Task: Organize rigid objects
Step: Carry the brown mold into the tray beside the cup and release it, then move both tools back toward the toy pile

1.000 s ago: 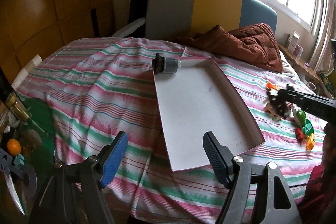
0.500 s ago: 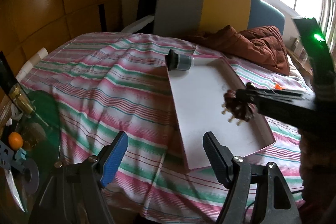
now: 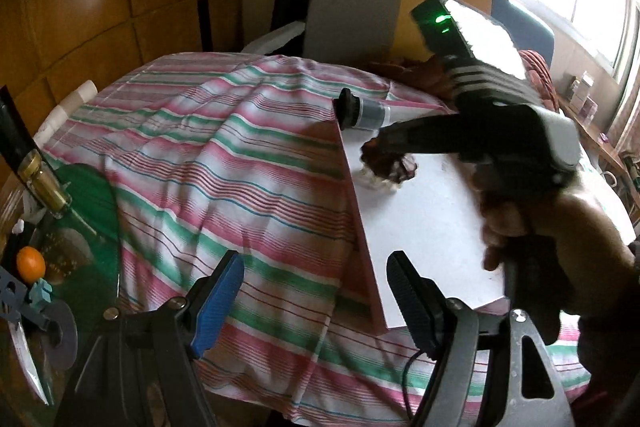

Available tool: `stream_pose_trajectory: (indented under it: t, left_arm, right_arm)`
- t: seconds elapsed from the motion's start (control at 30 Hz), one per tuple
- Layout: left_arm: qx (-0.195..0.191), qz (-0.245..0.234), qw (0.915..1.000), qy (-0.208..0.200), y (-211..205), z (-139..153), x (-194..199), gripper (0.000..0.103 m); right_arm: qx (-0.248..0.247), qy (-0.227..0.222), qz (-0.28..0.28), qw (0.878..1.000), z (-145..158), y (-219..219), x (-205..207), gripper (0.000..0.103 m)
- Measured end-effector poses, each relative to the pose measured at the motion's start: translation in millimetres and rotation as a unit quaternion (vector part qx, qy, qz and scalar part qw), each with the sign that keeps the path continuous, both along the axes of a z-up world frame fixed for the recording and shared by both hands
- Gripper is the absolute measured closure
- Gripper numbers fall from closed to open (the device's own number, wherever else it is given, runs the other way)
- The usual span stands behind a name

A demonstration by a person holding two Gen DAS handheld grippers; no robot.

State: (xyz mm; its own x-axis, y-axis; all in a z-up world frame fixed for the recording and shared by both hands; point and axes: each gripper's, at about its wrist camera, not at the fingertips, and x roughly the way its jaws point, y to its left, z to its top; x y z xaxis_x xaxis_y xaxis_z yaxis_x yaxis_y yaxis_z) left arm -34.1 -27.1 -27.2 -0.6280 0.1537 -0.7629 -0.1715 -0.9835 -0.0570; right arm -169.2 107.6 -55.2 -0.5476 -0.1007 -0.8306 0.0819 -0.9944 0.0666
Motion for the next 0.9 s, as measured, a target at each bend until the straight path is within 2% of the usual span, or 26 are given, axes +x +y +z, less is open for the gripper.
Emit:
stream_pose_trajectory:
  t: [0.1, 0.17, 0.27, 0.37, 0.53, 0.77, 0.9]
  left_arm:
    - [-0.002, 0.002, 1.0000, 0.000, -1.8, -0.6, -0.5, 0.028]
    - [-0.003, 0.004, 1.0000, 0.001, -3.1, -0.7, -1.0, 0.028]
    - [-0.001, 0.006, 1.0000, 0.003, -4.1, 1.0, -1.5, 0.028]
    - [-0.001, 0.003, 1.0000, 0.009, -1.9, 6.0, 0.1, 0.028]
    - [-0.006, -0.015, 0.9993, 0.033, 12.1, 19.0, 5.2, 0.028]
    - [-0.004, -0.059, 0.9972, 0.045, 47.7, 31.1, 12.5, 0.028]
    - [-0.014, -0.087, 0.9944, 0.058, 72.4, 36.3, 20.0, 0.028]
  right_arm:
    - [0.005, 0.007, 0.013, 1.000, 1.3, -8.0, -1.7, 0.073]
    - [0.004, 0.014, 0.019, 1.000, 5.1, -9.4, 3.5, 0.053]
    - [0.007, 0.040, 0.021, 0.999, 16.4, -6.4, 17.2, 0.049]
    - [0.010, 0.066, 0.017, 0.998, 30.6, 3.0, 34.3, 0.037]
    - [0.020, 0.101, -0.001, 0.995, 50.5, 29.0, 73.8, 0.033]
    - [0.038, 0.137, -0.066, 0.988, 71.1, 93.4, 134.4, 0.028]
    - [0.068, 0.149, -0.112, 0.980, 78.8, 138.2, 166.4, 0.027]
